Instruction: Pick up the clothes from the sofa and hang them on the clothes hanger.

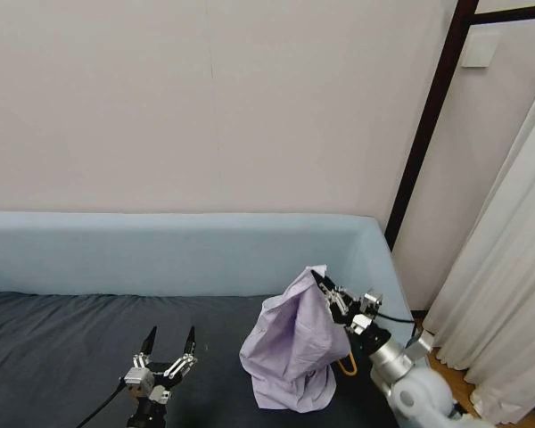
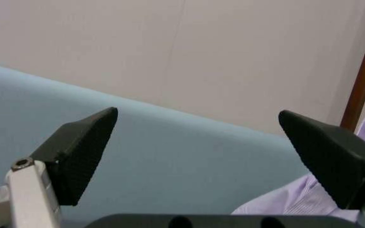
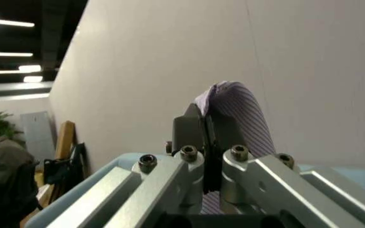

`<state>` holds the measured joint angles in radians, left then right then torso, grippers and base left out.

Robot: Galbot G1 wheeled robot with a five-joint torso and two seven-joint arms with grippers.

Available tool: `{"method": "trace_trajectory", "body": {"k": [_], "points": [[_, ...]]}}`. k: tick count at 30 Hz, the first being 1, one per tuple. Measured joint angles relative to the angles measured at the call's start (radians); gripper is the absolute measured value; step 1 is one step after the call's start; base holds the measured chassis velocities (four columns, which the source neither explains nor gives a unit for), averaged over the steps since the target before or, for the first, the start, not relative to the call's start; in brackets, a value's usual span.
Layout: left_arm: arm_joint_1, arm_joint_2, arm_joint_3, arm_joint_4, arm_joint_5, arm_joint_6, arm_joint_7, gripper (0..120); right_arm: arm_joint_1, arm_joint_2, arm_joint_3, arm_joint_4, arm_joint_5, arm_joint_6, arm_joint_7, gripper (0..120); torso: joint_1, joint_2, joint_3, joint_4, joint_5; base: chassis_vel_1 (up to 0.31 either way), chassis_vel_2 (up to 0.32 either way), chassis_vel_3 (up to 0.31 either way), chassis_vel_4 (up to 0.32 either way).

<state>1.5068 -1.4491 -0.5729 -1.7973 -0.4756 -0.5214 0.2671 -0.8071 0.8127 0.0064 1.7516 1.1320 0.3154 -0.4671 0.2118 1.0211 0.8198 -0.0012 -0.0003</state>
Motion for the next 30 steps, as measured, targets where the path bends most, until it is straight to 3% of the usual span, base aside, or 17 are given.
{"method": "trace_trajectory", "body": {"k": [7, 17, 24, 29, 30], "points": [[-0.013, -0.007, 0.005, 0.001, -0.003, -0.002, -0.004, 100, 0.287, -0.079, -0.086, -0.036, 0.132, -0.024, -0.038, 0, 0.0, 0.0, 0.0, 0.0, 0.0004, 0.0, 0.0, 0.0, 0.0], [-0.017, -0.013, 0.021, -0.031, -0.057, -0.005, -0.009, 100, 0.591, -0.104, -0.202, -0.057, 0.25, -0.051, -0.105, 0, 0.0, 0.0, 0.0, 0.0002, 0.0, 0.0, 0.0, 0.0, 0.0], [-0.052, 0.009, 0.052, -0.06, -0.127, -0.011, -0.047, 100, 0.612, -0.107, -0.234, -0.003, 0.268, -0.069, -0.14, 0, 0.0, 0.0, 0.0, 0.0002, -0.0001, 0.0, 0.0, 0.0, 0.0], [-0.135, 0.124, 0.067, -0.017, -0.14, 0.025, 0.162, 100, 0.533, -0.115, -0.233, 0.004, 0.215, -0.071, -0.168, 0, 0.0, 0.0, 0.0, -0.0002, 0.0002, 0.0, 0.0, 0.0, 0.0], [-0.135, 0.124, 0.067, -0.017, -0.14, 0.025, 0.162, 100, 0.533, -0.115, -0.233, 0.004, 0.215, -0.071, -0.168, 0, 0.0, 0.0, 0.0, -0.0002, 0.0002, 0.0, 0.0, 0.0, 0.0]]}}
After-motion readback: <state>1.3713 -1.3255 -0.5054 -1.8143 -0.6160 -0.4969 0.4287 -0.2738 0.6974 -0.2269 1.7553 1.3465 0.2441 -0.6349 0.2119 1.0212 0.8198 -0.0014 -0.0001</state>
